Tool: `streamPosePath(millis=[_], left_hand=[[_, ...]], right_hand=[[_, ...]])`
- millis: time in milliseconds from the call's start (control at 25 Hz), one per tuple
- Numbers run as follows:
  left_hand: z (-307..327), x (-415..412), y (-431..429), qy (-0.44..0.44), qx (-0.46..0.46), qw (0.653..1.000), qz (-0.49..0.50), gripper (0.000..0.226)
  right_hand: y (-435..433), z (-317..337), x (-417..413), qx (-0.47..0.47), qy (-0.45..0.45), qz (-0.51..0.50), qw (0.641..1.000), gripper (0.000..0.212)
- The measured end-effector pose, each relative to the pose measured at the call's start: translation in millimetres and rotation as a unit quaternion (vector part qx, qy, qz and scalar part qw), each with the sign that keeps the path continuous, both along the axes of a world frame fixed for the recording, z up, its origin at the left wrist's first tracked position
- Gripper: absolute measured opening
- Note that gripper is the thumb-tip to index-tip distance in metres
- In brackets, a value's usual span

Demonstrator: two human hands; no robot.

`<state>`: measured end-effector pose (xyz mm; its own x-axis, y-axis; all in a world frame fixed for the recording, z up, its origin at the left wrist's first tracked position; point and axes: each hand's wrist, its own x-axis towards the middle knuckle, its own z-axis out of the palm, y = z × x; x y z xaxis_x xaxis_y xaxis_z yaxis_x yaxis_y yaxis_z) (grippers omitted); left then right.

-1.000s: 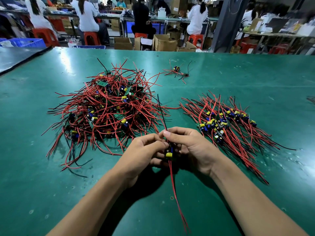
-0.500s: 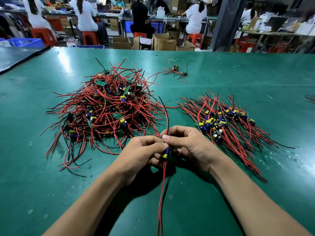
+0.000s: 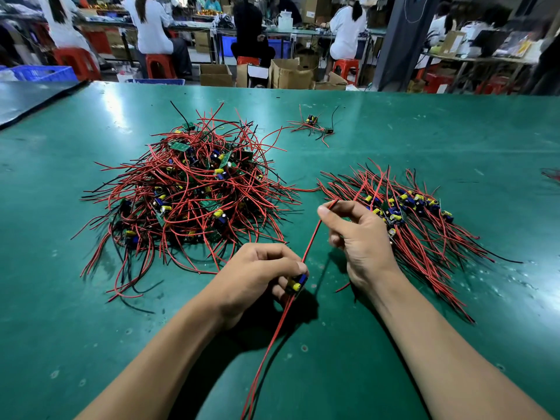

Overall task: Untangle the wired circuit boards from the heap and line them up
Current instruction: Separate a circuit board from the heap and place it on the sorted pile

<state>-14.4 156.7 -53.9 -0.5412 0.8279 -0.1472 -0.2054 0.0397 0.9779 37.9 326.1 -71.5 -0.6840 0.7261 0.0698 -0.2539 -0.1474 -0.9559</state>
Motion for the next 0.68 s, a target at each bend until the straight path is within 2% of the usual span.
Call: streamPosePath(millis=[120, 240, 320, 480, 560, 680], left_hand=[[0, -1, -1, -0.001, -0.001, 1.0, 0.006, 0.018], [-2, -2, 0, -0.003, -0.004, 1.0, 0.028, 0.019], [-3, -2, 2, -0.009, 0.001, 0.999, 0.046, 0.019], [-4, -4, 2, -0.018, 0.006, 0.998, 0.065, 0.019], [-4, -4, 1, -0.017, 0.004, 0.997, 0.071, 0.021], [-3, -3, 0, -0.006, -0.002, 0.998, 0.068, 0.025]], right_hand=[[2, -1, -2, -0.016, 0.017, -0.026, 0.999, 0.02], [4, -1, 0, -0.097, 0.0, 0.026, 0.995, 0.017], [3, 0, 5, -0.109, -0.042, 0.116, 0.986, 0.023], [-12, 0, 13, -0.055, -0.144, 0.306, 0.94, 0.038], [-15, 1, 13, -0.054, -0.155, 0.312, 0.936, 0.042], [-14, 3, 12, -0.059, -0.16, 0.25, 0.953, 0.02]])
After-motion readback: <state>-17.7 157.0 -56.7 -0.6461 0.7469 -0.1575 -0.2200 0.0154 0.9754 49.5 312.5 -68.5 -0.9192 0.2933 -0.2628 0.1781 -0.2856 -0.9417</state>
